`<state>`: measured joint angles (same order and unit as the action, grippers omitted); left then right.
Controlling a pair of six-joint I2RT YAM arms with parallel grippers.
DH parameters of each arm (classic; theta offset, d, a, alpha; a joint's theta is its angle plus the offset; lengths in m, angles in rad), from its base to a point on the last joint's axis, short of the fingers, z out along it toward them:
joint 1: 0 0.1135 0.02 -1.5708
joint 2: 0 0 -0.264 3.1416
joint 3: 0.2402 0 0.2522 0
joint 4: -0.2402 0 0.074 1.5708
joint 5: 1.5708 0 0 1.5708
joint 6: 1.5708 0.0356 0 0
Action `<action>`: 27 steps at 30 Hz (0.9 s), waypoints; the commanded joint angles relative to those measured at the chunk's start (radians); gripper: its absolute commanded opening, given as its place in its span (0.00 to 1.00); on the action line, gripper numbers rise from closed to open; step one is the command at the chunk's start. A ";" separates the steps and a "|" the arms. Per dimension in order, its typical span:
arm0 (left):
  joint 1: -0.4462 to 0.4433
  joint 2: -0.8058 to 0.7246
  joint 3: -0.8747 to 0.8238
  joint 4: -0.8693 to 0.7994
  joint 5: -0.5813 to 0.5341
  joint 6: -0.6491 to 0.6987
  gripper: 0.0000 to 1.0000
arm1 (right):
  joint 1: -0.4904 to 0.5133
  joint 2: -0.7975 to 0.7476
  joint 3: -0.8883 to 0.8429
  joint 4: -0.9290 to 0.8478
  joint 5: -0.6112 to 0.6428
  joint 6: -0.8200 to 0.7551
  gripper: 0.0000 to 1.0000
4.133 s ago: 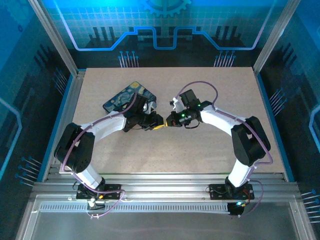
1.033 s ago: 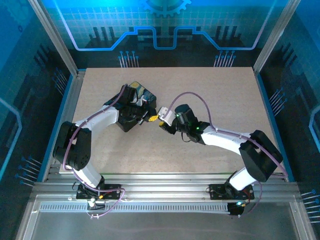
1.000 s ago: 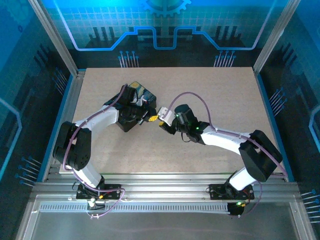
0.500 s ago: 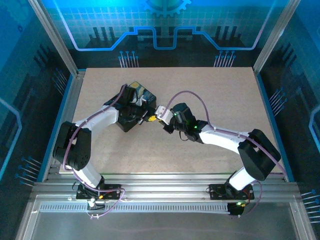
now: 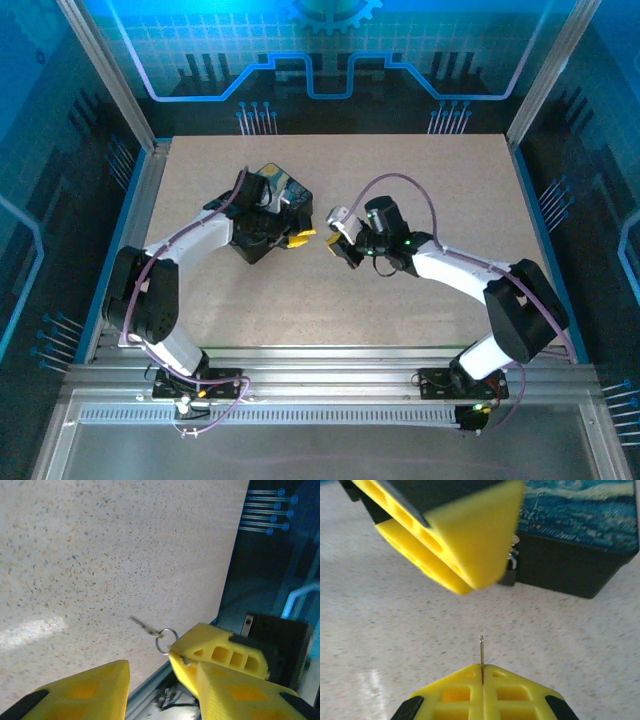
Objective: Unlock the padlock with the key
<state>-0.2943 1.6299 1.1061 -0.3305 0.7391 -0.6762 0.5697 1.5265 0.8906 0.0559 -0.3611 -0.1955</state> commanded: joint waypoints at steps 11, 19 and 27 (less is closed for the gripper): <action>-0.048 -0.014 0.001 0.063 0.178 0.460 0.37 | -0.121 0.060 0.158 -0.328 -0.548 0.057 0.00; -0.063 -0.001 -0.055 0.172 0.236 0.428 0.33 | -0.137 0.120 0.198 -0.344 -0.606 0.085 0.00; -0.063 0.013 -0.074 0.193 0.285 0.433 0.25 | -0.157 0.181 0.253 -0.372 -0.667 0.124 0.00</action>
<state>-0.3565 1.6302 1.0546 -0.1738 0.9672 -0.2703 0.4305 1.6791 1.0992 -0.2771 -0.9653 -0.0990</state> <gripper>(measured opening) 0.258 0.045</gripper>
